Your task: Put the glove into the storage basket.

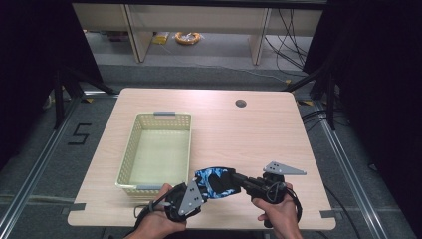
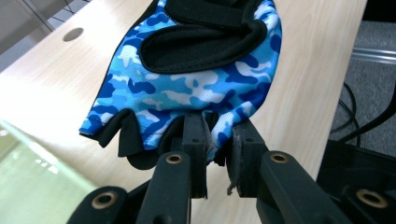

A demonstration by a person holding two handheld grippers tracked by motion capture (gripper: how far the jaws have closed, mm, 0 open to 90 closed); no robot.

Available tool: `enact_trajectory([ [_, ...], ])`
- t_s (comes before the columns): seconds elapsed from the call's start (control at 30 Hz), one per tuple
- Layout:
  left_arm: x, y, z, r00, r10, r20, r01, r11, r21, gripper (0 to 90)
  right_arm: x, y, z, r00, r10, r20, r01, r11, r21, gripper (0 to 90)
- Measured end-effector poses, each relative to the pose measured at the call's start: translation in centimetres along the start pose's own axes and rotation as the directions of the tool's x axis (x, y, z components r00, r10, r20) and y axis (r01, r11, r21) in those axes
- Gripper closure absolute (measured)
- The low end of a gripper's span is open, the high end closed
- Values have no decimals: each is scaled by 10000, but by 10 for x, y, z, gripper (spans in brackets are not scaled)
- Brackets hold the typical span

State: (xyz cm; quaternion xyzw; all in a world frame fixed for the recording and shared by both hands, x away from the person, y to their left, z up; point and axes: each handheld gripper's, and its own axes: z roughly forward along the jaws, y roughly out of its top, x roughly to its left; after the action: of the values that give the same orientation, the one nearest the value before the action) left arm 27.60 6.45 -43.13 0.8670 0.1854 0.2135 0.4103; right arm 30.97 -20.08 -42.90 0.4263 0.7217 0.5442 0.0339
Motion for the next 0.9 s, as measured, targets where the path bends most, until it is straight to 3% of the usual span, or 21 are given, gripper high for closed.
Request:
enact_trajectory([
  [0.13, 13, 6, -13, 9997, 59, -252, -56, 9999, 102, 782, 10, 16, 4, 9999, 37, -168, -37, 10000, 10, 859],
  [0.17, 16, 6, -15, 9994, -50, -342, 49, 10000, -30, 782, 10, 20, 6, 9994, -297, -177, 297, 9996, 32, 859],
  [0.2, 20, 7, -19, 9993, 69, -368, -66, 9999, 93, 782, 13, 24, 8, 9993, -328, -202, 328, 9995, -7, 859],
  [0.23, 23, 7, -22, 9985, -149, -524, 146, 9999, -68, 782, 15, 28, 10, 9989, -426, -170, 426, 9991, 25, 859],
  [0.33, 33, 6, -31, 9974, -95, -720, 95, 10000, -9, 782, 22, 41, 20, 9977, -581, -356, 584, 9983, 67, 858],
  [0.37, 37, 5, -34, 9967, -91, -801, 88, 10000, -41, 782, 26, 45, 23, 9982, -494, -333, 497, 9987, 82, 859],
  [0.43, 43, 2, -38, 9961, -212, -860, 216, 9998, 29, 782, 28, 53, 31, 9950, -887, -459, 895, 9959, 146, 859],
  [0.53, 53, -2, -45, 9944, -416, -970, 427, 9990, 91, 782, 36, 63, 43, 9937, -1015, -476, 1028, 9944, 263, 859],
  [0.57, 57, -5, -47, 9928, -690, -980, 694, 9976, 7, 782, 37, 66, 47, 9927, -1077, -539, 1092, 9937, 264, 859],
  [0.63, 65, -10, -51, 9909, -858, -1039, 868, 9962, 52, 782, 41, 70, 56, 9931, -1004, -610, 1025, 9942, 325, 858],
  [0.77, 79, -21, -61, 9913, -704, -1116, 753, 9964, 400, 782, 46, 75, 79, 9872, -1313, -904, 1352, 9901, 389, 858],
  [0.9, 93, -33, -68, 9879, -1133, -1062, 1204, 9907, 627, 782, 51, 76, 99, 9881, -1063, -1113, 1137, 9915, 625, 858],
])
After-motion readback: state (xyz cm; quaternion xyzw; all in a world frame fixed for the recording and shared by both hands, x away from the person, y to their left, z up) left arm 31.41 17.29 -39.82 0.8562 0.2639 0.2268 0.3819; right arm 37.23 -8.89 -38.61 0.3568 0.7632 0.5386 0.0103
